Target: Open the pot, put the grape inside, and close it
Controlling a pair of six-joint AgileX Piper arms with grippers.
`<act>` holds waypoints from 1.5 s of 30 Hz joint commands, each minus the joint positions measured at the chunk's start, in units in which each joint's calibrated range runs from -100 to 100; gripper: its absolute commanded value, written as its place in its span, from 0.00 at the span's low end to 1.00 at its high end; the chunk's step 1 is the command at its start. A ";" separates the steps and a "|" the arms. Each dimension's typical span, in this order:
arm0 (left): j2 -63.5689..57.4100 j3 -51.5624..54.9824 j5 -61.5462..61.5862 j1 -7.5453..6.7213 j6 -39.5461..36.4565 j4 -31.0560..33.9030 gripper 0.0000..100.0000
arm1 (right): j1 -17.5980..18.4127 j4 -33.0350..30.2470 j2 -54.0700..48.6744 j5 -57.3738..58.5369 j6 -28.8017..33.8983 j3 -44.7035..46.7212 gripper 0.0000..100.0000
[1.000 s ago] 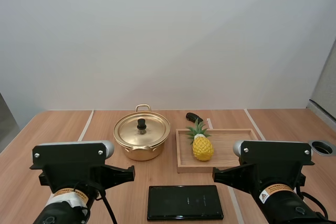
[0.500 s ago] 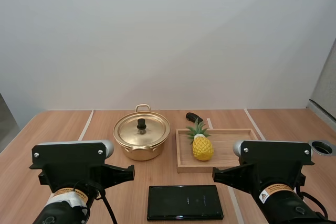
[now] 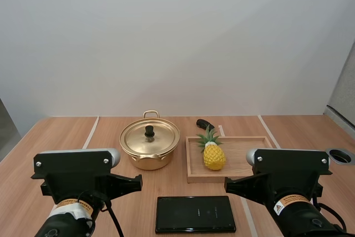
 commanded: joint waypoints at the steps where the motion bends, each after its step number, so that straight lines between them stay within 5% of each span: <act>1: -0.40 0.06 -1.94 -0.02 0.38 -0.92 0.00 | 0.10 -0.72 0.12 -0.40 -0.92 0.00 0.00; 45: -0.40 0.06 -0.44 -0.02 0.38 -0.92 0.00 | 0.10 -2.43 0.12 -0.34 -3.34 0.00 0.00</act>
